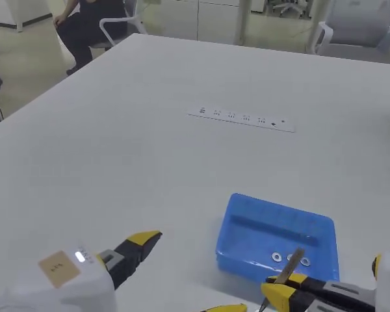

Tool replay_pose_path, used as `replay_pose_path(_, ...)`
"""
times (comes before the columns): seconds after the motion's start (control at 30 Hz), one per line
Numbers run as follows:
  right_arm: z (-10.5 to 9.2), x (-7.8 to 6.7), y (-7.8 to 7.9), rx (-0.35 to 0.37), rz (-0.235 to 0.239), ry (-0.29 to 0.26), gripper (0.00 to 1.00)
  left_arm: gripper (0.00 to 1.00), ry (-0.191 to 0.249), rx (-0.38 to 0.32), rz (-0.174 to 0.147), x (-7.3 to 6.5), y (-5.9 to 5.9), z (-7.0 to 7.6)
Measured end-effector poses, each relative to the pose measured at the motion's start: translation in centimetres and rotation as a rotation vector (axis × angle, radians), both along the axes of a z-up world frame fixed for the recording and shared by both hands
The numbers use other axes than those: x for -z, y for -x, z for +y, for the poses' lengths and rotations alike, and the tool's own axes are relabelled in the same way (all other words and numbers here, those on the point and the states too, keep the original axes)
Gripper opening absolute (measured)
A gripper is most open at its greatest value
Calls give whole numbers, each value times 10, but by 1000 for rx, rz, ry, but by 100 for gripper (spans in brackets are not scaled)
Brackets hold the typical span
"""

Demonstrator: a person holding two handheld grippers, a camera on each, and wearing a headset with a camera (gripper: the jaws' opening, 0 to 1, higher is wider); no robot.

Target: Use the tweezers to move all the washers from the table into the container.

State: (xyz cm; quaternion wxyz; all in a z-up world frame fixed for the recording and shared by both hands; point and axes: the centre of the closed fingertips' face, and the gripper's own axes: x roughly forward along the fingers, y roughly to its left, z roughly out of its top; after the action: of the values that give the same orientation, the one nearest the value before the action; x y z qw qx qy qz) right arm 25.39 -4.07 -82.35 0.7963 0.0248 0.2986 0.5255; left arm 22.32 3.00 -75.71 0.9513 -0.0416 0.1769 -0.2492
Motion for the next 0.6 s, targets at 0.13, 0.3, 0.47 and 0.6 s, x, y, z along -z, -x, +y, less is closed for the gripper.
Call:
replay_pose_path(0.13,0,4,0,-8,-8,16,4,81,3,2,0,0,0,0)
replay_pose_path(0.3,1,9,2,-26,-6,28,4,81,-1,5,1,0,0,0)
replay_pose_path(0.47,2,9,5,-47,-23,36,4,81,-2,2,-1,0,0,0)
replay_pose_path(0.6,3,8,10,-104,-92,79,4,81,-5,3,-1,0,0,0)
